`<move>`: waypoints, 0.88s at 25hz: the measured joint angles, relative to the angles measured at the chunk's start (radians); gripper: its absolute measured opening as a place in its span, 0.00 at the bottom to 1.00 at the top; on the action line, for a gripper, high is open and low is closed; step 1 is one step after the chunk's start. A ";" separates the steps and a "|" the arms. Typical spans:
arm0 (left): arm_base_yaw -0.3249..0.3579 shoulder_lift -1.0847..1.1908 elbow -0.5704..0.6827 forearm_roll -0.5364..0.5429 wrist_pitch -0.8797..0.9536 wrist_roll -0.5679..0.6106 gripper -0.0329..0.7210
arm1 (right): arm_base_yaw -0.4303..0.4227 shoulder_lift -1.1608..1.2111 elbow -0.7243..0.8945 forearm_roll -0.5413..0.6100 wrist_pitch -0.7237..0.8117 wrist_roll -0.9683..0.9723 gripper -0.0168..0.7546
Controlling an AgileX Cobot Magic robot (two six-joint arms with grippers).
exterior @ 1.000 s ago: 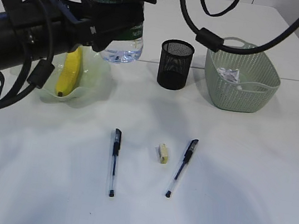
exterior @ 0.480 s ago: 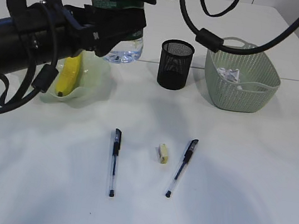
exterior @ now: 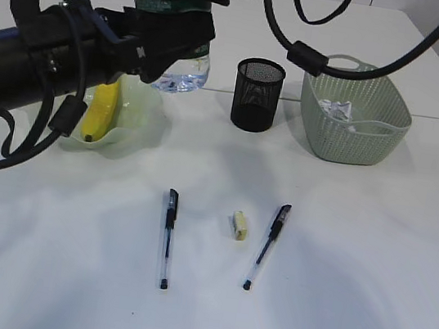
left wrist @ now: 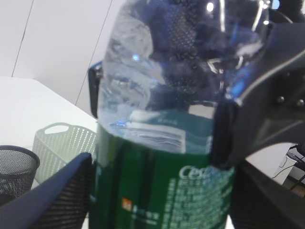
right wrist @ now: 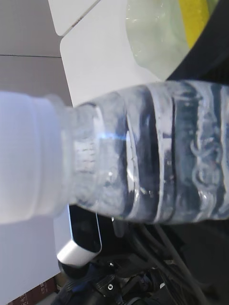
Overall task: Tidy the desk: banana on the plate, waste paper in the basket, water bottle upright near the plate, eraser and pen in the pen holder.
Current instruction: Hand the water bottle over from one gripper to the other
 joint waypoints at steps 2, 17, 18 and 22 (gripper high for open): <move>0.000 0.001 0.000 -0.002 -0.007 0.000 0.83 | 0.000 0.000 0.000 0.000 0.000 0.000 0.52; 0.000 0.002 0.000 -0.002 -0.025 0.004 0.69 | 0.000 0.000 0.000 0.003 0.000 0.006 0.52; 0.000 0.002 0.000 -0.002 -0.025 0.004 0.69 | 0.000 0.000 0.000 0.003 0.000 0.006 0.52; 0.000 0.002 0.000 -0.002 -0.025 0.004 0.69 | 0.000 0.000 0.000 0.003 0.000 0.007 0.52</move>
